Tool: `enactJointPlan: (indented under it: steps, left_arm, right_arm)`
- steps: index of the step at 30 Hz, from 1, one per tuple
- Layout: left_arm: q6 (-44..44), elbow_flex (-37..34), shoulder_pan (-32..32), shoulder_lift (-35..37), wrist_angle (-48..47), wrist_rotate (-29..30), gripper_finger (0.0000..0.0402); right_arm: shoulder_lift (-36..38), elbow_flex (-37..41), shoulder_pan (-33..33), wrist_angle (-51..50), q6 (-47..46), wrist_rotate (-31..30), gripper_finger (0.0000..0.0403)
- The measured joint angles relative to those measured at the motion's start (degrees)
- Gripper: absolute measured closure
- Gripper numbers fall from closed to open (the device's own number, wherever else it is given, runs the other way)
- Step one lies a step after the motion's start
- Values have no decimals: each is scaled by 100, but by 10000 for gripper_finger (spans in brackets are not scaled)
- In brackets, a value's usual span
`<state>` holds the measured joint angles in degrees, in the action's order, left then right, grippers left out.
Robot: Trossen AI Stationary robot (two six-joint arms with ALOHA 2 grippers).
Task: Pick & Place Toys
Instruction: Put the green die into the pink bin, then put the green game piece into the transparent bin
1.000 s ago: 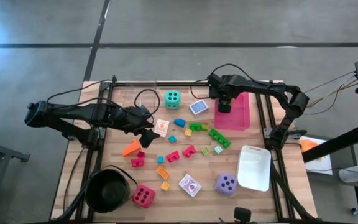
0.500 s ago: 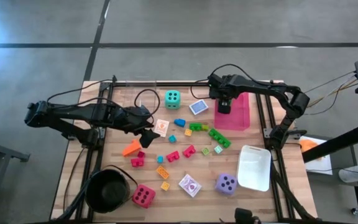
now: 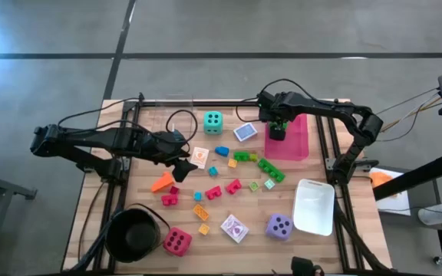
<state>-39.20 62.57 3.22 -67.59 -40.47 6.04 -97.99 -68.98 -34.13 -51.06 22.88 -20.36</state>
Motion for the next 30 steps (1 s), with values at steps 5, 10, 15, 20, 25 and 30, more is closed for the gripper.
enactJointPlan:
  steps: [5, 10, 15, 20, 25, 30]
  left_arm:
    - [-2, 0, 0, 0, -2, -2, 84]
    - [-7, 0, 4, 0, 0, -2, 84]
    - [-7, 0, 4, 0, 0, -2, 84]
    - [-1, 0, 4, 0, 0, -2, 84]
    - [17, 0, 4, 0, 1, 0, 84]
    - [-104, 0, 1, 0, 2, 99, 84]
  right_arm:
    - [1, -1, 0, -5, -32, -7, 53]
    - [145, -1, 0, -31, -269, 94, 53]
    - [689, -10, 4, -285, -883, 583, 53]
    - [1429, -12, 104, -932, -2026, 1680, 53]
    - [2125, 36, 700, -1471, -2946, 2044, 53]
    - [2671, 273, 1669, -1512, -3650, 2052, 53]
